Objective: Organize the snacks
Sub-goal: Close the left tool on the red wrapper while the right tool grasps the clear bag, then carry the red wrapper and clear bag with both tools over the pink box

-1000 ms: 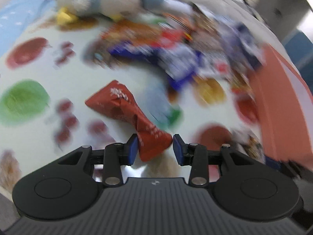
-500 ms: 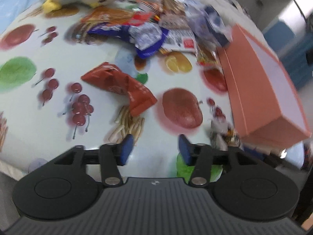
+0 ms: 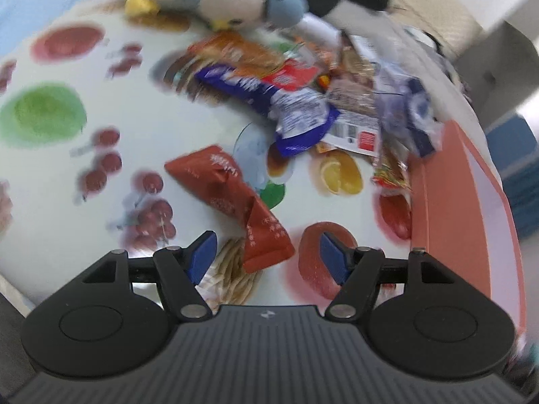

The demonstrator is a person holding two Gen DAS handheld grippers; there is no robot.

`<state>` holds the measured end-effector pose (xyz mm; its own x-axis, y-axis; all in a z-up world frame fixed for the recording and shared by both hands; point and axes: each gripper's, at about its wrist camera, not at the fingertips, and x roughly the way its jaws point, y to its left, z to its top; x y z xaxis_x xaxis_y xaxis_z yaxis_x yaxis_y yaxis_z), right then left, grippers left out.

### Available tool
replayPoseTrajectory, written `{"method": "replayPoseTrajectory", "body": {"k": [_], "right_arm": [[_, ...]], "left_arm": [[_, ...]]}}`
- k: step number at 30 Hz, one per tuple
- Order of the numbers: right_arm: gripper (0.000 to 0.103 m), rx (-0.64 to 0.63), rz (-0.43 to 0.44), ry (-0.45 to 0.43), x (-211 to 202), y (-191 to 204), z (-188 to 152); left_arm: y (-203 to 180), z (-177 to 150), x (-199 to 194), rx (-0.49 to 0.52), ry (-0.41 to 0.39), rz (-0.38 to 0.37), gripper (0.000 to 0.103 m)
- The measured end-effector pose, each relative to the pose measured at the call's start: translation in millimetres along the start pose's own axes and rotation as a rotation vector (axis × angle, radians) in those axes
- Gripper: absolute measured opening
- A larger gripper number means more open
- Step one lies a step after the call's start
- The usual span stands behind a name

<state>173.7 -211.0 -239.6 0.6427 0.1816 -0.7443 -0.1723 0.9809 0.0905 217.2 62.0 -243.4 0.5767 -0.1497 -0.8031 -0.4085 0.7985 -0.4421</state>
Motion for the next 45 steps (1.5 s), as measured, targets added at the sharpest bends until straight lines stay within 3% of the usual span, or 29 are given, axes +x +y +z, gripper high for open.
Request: {"method": "replayPoseTrajectory", "body": {"k": [2, 5, 14, 17, 19, 21, 23, 24, 26, 32, 45], "right_arm": [[0.082, -0.014, 0.026, 0.018, 2.8, 2.0, 0.4], [0.073, -0.065, -0.004, 0.048, 8.5, 9.6, 0.4], [0.068, -0.091, -0.023, 0.079, 17.3, 10.5, -1.6], [0.066, -0.107, -0.020, 0.079, 18.5, 11.2, -0.3], [0.065, -0.123, -0.015, 0.077, 19.2, 12.4, -0.2], [0.062, -0.133, -0.005, 0.077, 19.6, 12.6, 0.5], [0.060, -0.141, 0.001, 0.078, 19.5, 13.5, 2.2], [0.059, -0.138, 0.003, 0.078, 19.3, 13.2, 3.0], [0.059, -0.122, 0.009, 0.081, 19.0, 11.4, 4.5], [0.059, -0.091, 0.011, 0.089, 15.4, 6.8, 4.5], [0.057, -0.064, 0.018, 0.073, -9.2, 4.1, 3.4]], "left_arm": [[6.3, 1.0, 8.7, -0.085, 0.007, -0.013, 0.072], [11.0, 1.4, 15.6, -0.155, 0.014, 0.003, 0.072], [11.8, 10.6, 24.5, -0.144, 0.005, 0.068, 0.071], [4.7, 14.3, 30.5, -0.101, 0.005, 0.075, 0.068], [-5.6, 15.8, 36.1, -0.028, 0.012, 0.120, 0.061], [-13.6, 15.7, 39.8, 0.037, 0.013, 0.142, 0.048], [-15.8, 15.5, 41.3, 0.063, 0.016, 0.146, 0.043], [-15.7, 15.7, 41.5, 0.076, 0.020, 0.142, 0.034], [-13.4, 15.5, 40.5, 0.081, 0.035, 0.115, 0.026], [-18.5, 4.4, 23.2, 0.180, 0.012, 0.095, 0.023], [-26.4, -26.2, -22.4, 0.246, -0.051, 0.012, 0.018]]}}
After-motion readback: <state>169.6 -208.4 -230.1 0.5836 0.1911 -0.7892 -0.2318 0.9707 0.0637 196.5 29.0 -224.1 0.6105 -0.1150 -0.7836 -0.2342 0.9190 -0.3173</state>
